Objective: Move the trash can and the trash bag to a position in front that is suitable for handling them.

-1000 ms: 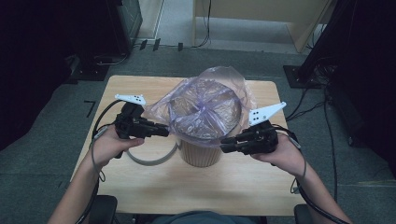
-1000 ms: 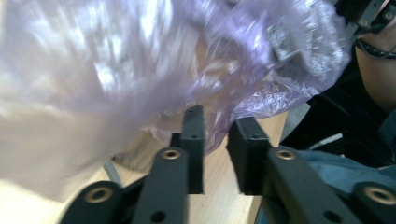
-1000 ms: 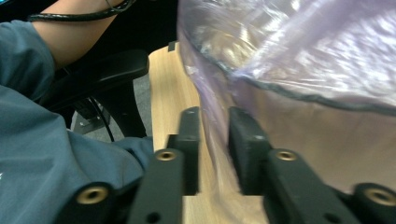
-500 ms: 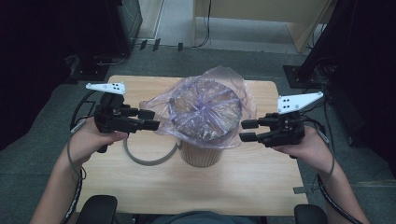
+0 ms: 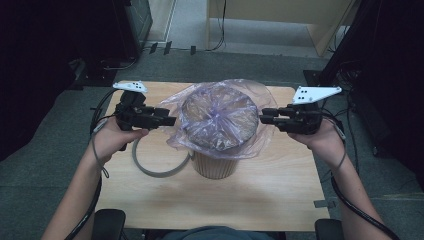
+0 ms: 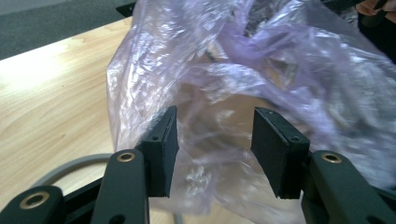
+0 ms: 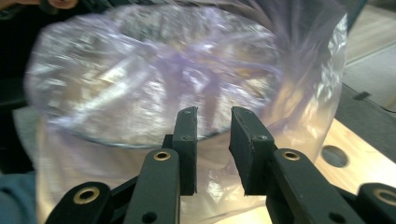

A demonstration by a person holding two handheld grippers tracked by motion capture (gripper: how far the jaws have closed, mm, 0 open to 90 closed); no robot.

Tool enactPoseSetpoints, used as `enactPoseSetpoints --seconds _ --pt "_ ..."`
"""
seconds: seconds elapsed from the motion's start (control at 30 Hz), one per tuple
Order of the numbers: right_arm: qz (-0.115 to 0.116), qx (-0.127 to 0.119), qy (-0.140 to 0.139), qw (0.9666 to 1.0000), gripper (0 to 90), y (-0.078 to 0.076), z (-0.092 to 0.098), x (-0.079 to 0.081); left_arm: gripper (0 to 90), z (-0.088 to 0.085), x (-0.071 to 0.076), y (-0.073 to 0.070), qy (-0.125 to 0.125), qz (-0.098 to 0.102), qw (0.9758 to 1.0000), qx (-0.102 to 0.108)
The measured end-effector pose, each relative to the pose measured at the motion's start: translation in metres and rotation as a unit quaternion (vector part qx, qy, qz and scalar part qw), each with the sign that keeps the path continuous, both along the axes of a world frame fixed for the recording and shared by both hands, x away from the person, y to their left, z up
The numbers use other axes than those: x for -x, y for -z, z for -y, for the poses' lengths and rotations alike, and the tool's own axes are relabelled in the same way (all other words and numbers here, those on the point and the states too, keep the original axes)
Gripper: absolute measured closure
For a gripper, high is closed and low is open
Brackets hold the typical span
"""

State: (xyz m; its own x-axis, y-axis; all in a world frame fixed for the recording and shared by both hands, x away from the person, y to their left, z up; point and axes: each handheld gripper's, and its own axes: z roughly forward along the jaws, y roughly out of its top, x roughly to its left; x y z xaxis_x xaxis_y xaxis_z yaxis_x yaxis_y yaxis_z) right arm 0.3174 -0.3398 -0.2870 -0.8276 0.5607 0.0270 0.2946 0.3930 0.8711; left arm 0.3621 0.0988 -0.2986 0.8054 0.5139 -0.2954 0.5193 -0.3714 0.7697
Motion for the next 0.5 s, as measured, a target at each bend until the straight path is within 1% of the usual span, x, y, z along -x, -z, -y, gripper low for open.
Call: enactPoseSetpoints --seconds 0.03,0.1,0.13,0.17,0.2,0.27,0.3,0.33,0.37,0.4,0.43,0.47,0.5 --pt "0.0 -0.003 0.003 1.0 72.1 0.002 0.001 -0.002 50.0 0.001 -0.003 0.005 -0.001 -0.003 1.0 0.006" --pt "-0.003 -0.006 0.007 1.0 71.5 0.004 0.001 -0.005 50.0 0.001 -0.005 0.007 -0.004 -0.002 1.0 0.008" --pt "-0.008 -0.007 0.014 0.9998 71.4 0.008 0.003 -0.009 50.2 0.002 -0.009 0.012 -0.008 0.0 0.9999 0.013" --pt "-0.008 -0.007 0.014 0.9998 71.4 0.008 0.003 -0.009 50.3 0.002 -0.009 0.012 -0.008 0.0 0.9999 0.013" --pt "-0.014 -0.005 0.021 0.9997 73.2 0.014 0.003 -0.015 50.5 0.004 -0.013 0.017 -0.011 0.003 0.9999 0.012" --pt "-0.02 -0.007 0.025 0.9995 76.0 0.019 0.004 -0.019 51.3 0.005 -0.017 0.021 -0.01 0.004 0.9999 0.012" --pt "-0.02 -0.007 0.025 0.9995 76.0 0.019 0.004 -0.019 51.8 0.005 -0.017 0.021 -0.01 0.004 0.9999 0.012" --pt "-0.031 -0.006 0.025 0.9992 79.5 0.024 0.005 -0.023 52.5 0.007 -0.02 0.025 -0.008 0.002 0.9998 0.016" --pt "-0.031 -0.006 0.025 0.9992 79.5 0.024 0.005 -0.023 52.8 0.007 -0.02 0.025 -0.008 0.002 0.9998 0.016" --pt "-0.038 0.007 0.025 0.999 80.6 0.029 0.004 -0.025 52.7 0.008 -0.022 0.028 -0.009 -0.003 0.9998 0.017" --pt "-0.038 0.007 0.025 0.999 80.6 0.029 0.004 -0.025 52.6 0.008 -0.022 0.028 -0.009 -0.003 0.9998 0.017" --pt "-0.037 0.005 0.022 0.999 76.1 0.028 0.005 -0.026 52.2 0.006 -0.022 0.026 -0.009 -0.003 0.9996 0.025" --pt "-0.037 0.005 0.022 0.999 76.1 0.028 0.005 -0.026 51.9 0.006 -0.022 0.026 -0.009 -0.003 0.9996 0.025"
